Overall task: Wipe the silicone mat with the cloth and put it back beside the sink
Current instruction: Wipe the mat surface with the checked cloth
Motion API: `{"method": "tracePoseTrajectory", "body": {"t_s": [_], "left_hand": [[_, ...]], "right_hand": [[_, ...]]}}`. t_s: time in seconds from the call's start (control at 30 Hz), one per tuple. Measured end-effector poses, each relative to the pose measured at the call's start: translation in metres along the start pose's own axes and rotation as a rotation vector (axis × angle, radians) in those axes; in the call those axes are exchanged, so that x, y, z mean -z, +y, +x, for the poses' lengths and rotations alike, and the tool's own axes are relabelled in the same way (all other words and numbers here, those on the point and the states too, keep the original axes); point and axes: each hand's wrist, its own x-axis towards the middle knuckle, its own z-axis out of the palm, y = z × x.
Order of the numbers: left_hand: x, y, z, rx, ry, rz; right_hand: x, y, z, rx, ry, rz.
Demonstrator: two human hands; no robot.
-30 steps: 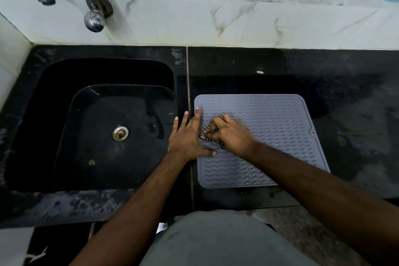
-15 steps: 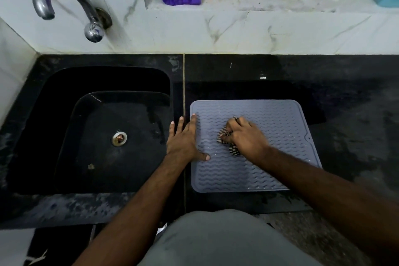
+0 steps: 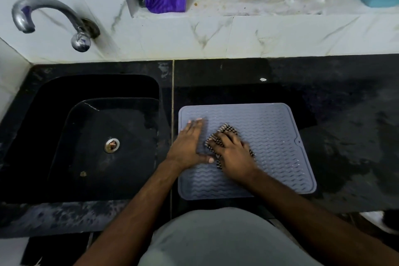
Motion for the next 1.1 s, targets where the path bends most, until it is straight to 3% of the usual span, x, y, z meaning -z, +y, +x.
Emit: {"method": "tracePoseTrajectory", "body": {"t_s": [0.13,0.53,0.83,1.1], "left_hand": [[-0.017,0.010,0.007,-0.035,-0.004,-0.153],[-0.017,0.023,0.024,0.075,-0.051,0.034],[-0.013,0.032,0.027,0.142,-0.098,0.131],[-0.017,0.053,0.032,0.105,-0.034,0.216]], "right_hand": [[0.001,-0.008,0.002,-0.021,-0.005,-0.048],[0.014,0.027,0.000,0.014,0.141,-0.218],[0.018,0.074,-0.019,-0.047,0.113,-0.289],[0.015,0.064,-0.021,-0.078,0.088,-0.176]]}}
